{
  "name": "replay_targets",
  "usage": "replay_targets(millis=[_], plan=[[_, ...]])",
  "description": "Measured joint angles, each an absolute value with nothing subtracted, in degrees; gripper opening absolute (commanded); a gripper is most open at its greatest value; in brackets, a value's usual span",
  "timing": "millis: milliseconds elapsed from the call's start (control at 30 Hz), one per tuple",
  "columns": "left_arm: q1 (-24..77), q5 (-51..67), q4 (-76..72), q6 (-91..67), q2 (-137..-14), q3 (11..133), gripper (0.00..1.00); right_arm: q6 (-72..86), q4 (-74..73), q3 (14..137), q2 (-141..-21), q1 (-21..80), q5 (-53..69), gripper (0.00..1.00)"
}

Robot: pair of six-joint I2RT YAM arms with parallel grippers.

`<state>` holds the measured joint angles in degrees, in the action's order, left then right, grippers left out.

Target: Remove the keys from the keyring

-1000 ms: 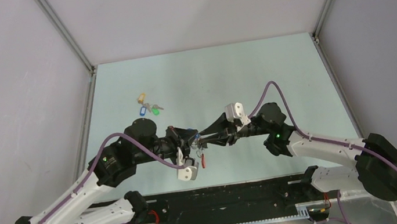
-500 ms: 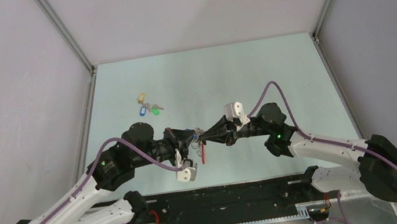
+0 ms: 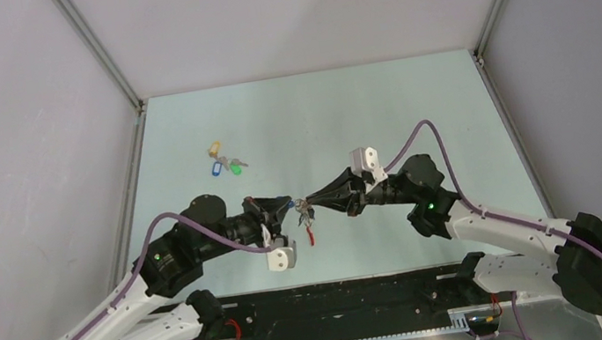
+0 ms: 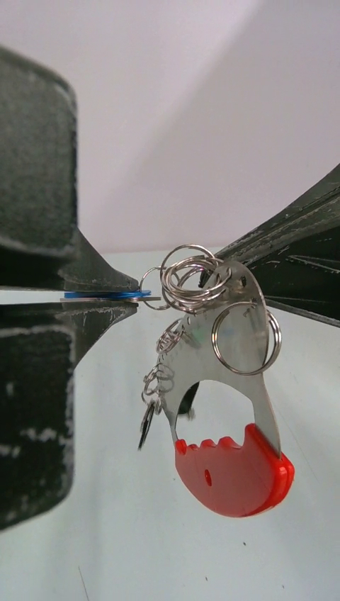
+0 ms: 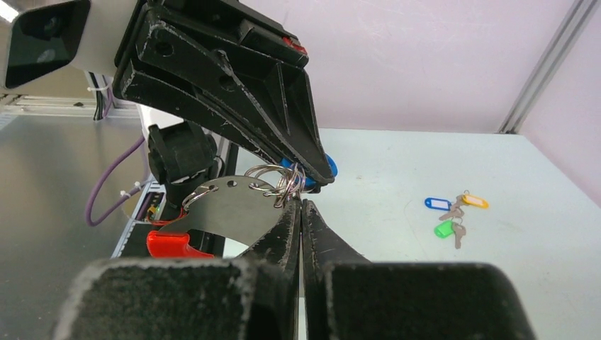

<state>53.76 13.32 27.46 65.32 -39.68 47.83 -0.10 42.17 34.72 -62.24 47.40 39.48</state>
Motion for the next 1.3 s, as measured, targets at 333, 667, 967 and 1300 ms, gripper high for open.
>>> replay_targets(millis=[333,667,967,1300], plan=[[52.8,17.2,22.7,58.5,-41.9,45.8,0.0,5.1,52.7,31.0,-62.6,49.8,31.1,0.0],[52.5,17.0,17.2,51.8,-45.0,45.3,0.0,5.0,75.7,28.6,-73.7,59.3,11.6,0.0],[52.5,15.4,12.6,49.3,-44.8,44.8,0.0,2.3,79.6,28.4,-74.0,61.6,2.7,0.0],[52.5,14.4,8.1,45.0,-44.6,42.7,0.0,3.3,78.6,25.7,-70.8,62.0,-8.8,0.0]])
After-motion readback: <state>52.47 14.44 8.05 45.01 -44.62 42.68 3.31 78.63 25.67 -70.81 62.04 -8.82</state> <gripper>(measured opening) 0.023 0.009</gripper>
